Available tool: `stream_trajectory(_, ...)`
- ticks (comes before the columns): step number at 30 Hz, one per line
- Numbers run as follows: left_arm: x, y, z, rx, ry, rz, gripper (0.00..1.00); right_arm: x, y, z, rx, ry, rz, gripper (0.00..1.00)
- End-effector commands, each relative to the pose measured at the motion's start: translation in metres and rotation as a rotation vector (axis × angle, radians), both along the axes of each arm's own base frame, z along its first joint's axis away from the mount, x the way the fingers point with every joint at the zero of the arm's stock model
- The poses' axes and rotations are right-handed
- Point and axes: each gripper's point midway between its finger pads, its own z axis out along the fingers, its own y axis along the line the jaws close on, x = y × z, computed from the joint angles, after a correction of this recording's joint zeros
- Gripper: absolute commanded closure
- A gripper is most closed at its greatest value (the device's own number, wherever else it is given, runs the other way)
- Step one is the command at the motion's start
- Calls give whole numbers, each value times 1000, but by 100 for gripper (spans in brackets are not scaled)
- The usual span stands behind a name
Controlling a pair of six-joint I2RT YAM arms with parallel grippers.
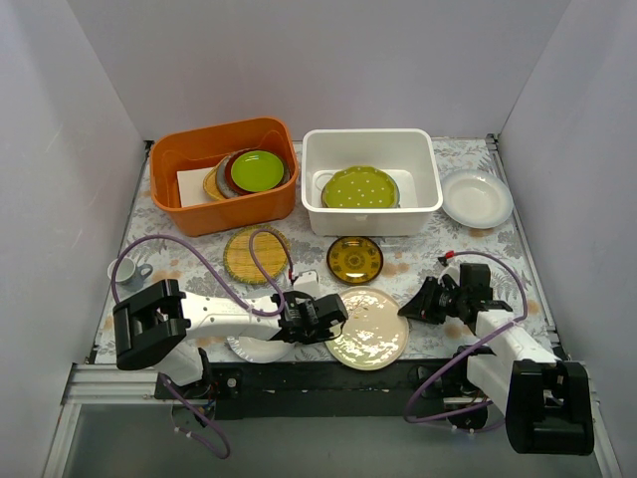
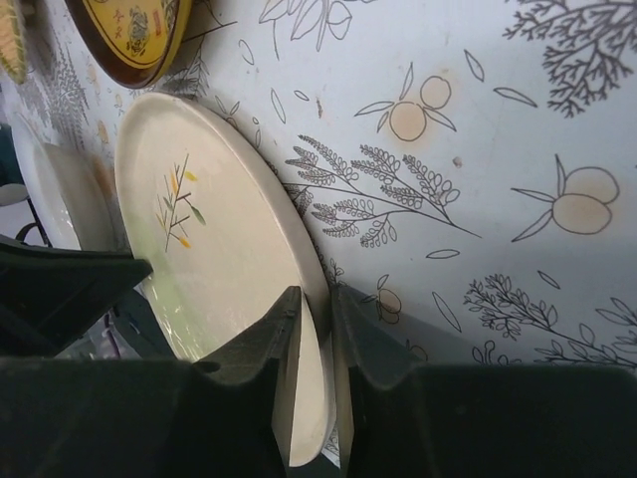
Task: Place the plates into the plastic bin on the countertop
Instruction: Pick up the plate at the center of the board.
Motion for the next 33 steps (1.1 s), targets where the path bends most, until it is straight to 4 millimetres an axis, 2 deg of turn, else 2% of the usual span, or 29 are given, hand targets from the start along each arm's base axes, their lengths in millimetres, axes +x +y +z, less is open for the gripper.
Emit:
stream_trajectory(1, -3, -38, 5, -155, 33, 39, 100, -26, 27, 17, 201, 5, 153, 72)
stream_trajectory(5, -4, -39, -1, -141, 42, 34, 100, -42, 27, 2, 199, 74, 165, 64)
stream_trajectory(11, -7, -39, -10, -126, 57, 34, 100, -49, 24, -10, 179, 128, 147, 61)
stream_trajectory(15, -10, -36, -15, -122, 68, 37, 100, -51, 27, -10, 197, 123, 166, 61)
stream_trajectory(18, -10, -36, -18, -118, 69, 38, 100, -54, 33, -3, 267, 101, 197, 62)
stream_trajectory(19, -10, -37, -19, -118, 71, 38, 100, -61, 36, 1, 309, 118, 213, 62)
stream_trajectory(25, -10, -39, -23, -107, 74, 30, 100, -59, 40, 10, 360, 71, 255, 63)
stream_trajectory(29, -9, -42, -20, -113, 67, 24, 100, -59, 43, 17, 387, 48, 276, 66)
stream_trajectory(32, -8, -44, -16, -123, 58, 21, 100, -58, 43, 20, 385, 27, 277, 74)
stream_trajectory(33, -7, -43, -15, -120, 54, 22, 100, -55, 43, 23, 381, 9, 276, 80)
